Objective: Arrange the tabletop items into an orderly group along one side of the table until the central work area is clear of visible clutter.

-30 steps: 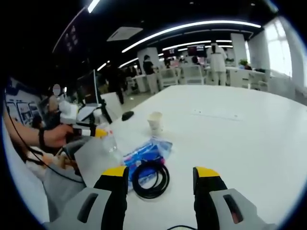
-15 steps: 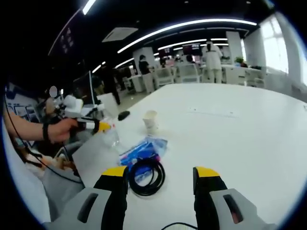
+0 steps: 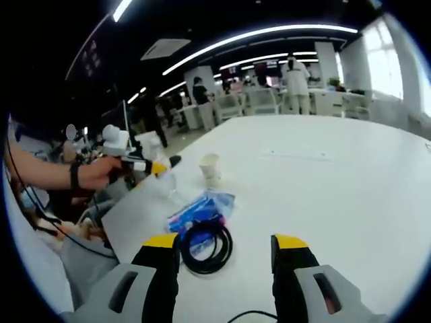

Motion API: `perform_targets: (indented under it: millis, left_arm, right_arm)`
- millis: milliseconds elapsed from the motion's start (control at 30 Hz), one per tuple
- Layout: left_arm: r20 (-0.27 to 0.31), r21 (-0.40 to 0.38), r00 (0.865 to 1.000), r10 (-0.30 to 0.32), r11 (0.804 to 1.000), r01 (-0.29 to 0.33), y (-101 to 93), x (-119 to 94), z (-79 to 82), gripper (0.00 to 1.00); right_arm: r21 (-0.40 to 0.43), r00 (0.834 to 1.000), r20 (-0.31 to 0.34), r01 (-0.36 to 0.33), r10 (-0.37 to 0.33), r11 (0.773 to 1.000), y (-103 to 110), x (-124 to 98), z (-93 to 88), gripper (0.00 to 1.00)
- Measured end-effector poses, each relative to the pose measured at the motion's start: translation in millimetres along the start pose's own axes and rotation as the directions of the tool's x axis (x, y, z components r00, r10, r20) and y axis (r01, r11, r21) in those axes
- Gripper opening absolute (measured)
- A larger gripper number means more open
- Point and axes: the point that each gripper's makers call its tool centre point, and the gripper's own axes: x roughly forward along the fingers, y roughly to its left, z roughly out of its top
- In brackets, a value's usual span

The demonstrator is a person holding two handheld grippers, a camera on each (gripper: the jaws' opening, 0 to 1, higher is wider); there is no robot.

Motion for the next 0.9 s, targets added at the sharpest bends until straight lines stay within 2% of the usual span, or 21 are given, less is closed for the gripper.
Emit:
perform_targets:
  millis: [233,467,667,900]
  left_arm:
    - [-0.003,0.008,1.0,-0.004,1.0,0.004,-1.5,15.0,11.0,0.35]
    - [-0.006,0.023,1.0,-0.008,1.0,0.008,4.9,37.9,23.9,0.35]
    - [-0.002,0.032,1.0,-0.009,0.999,0.009,2.2,43.7,34.5,0.35]
    - [0.001,0.041,1.0,-0.007,0.999,0.007,12.5,55.8,43.3,0.35]
  right_arm:
    - [0.011,1.0,-0.001,0.005,-0.005,1.0,-2.9,0.0,-0.5,0.55]
    - [0.011,1.0,-0.004,0.017,-0.017,1.0,-9.9,-5.5,2.0,0.55]
    - [0.015,1.0,-0.007,0.03,-0.03,0.999,-17.8,-9.0,0.2,0.55]
    - [0.022,0.999,-0.004,0.038,-0.038,0.999,-20.7,-9.7,2.5,0.55]
